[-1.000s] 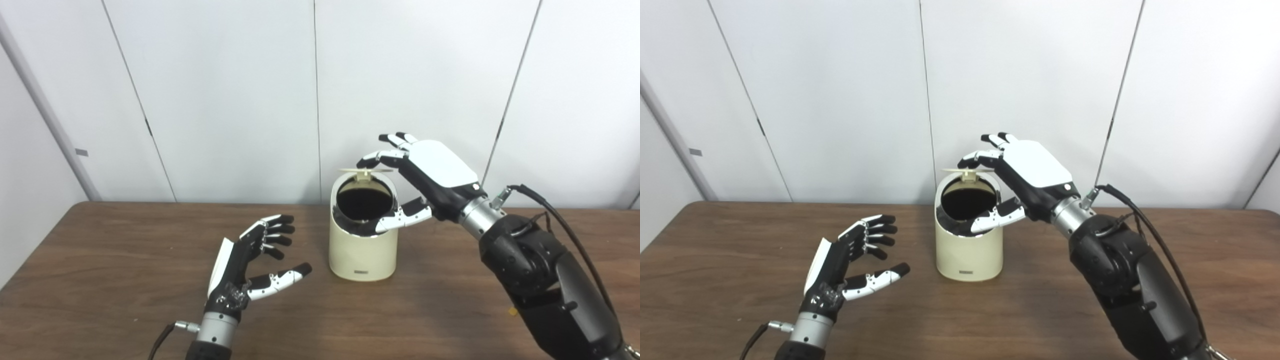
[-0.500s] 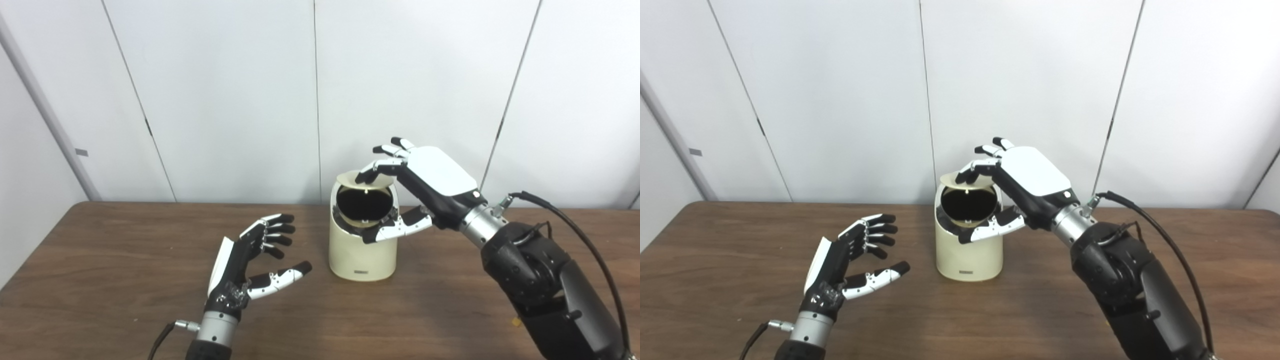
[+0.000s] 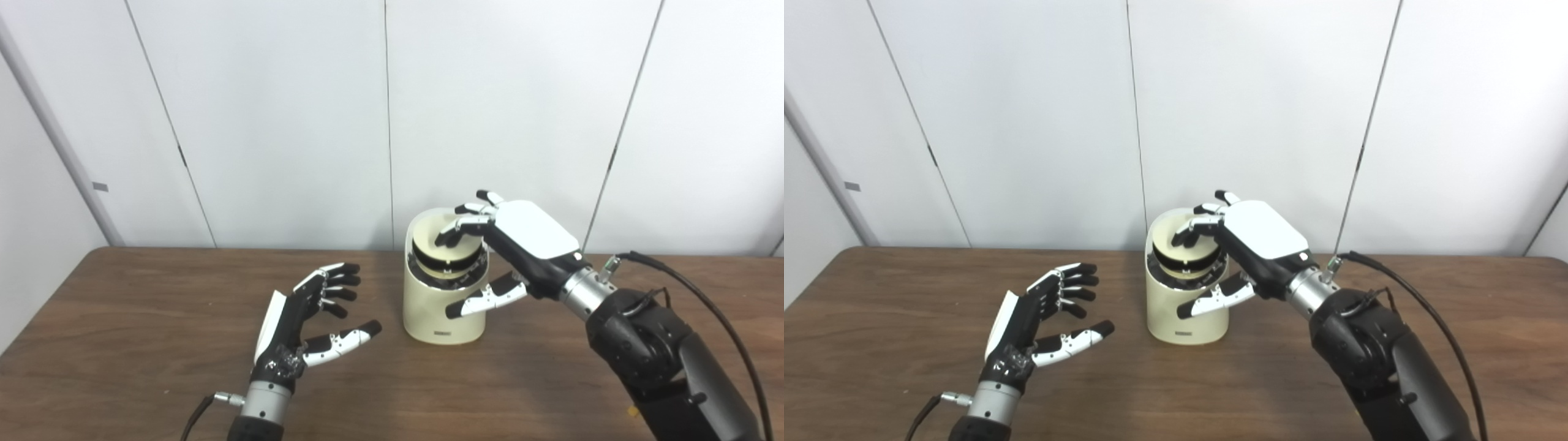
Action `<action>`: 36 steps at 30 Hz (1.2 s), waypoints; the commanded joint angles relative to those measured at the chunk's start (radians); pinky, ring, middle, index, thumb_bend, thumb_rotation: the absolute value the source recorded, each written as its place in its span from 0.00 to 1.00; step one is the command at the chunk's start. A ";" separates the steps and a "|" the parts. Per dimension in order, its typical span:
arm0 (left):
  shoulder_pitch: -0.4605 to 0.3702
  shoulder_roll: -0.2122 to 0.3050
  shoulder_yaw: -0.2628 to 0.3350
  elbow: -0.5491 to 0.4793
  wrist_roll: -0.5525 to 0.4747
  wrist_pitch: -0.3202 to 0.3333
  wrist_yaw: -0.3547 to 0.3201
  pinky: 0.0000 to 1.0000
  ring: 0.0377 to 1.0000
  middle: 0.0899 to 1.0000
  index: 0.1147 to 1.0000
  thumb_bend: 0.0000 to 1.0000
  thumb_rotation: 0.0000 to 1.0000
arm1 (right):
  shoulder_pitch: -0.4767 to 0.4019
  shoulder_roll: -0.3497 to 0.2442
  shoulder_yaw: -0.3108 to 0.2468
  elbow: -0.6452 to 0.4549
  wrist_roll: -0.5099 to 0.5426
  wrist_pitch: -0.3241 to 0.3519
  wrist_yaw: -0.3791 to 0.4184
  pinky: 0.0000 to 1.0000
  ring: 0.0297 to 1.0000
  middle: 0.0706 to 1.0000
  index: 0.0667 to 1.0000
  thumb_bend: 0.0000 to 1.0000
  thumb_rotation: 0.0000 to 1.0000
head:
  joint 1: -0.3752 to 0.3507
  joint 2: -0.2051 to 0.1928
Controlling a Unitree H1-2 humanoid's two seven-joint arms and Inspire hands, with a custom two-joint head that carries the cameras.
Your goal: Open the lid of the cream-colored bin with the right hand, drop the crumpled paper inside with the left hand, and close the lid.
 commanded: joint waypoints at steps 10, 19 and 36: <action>-0.018 0.002 0.002 -0.046 0.000 -0.018 0.004 0.55 0.65 0.69 0.72 0.74 0.13 | -0.017 -0.008 0.015 0.007 -0.022 -0.025 -0.006 1.00 0.90 0.68 0.68 0.72 0.46 | 0.000 0.008; -0.018 0.002 0.001 -0.054 -0.001 -0.010 0.001 0.56 0.65 0.70 0.72 0.74 0.14 | -0.010 -0.010 0.018 0.027 -0.018 -0.047 -0.013 1.00 0.89 0.68 0.68 0.73 0.46 | 0.001 0.014; -0.021 0.003 0.004 -0.061 -0.009 -0.005 -0.003 0.54 0.63 0.69 0.72 0.74 0.14 | -0.007 -0.050 0.052 0.042 -0.093 -0.113 -0.039 1.00 0.87 0.65 0.66 0.75 0.42 | 0.003 0.029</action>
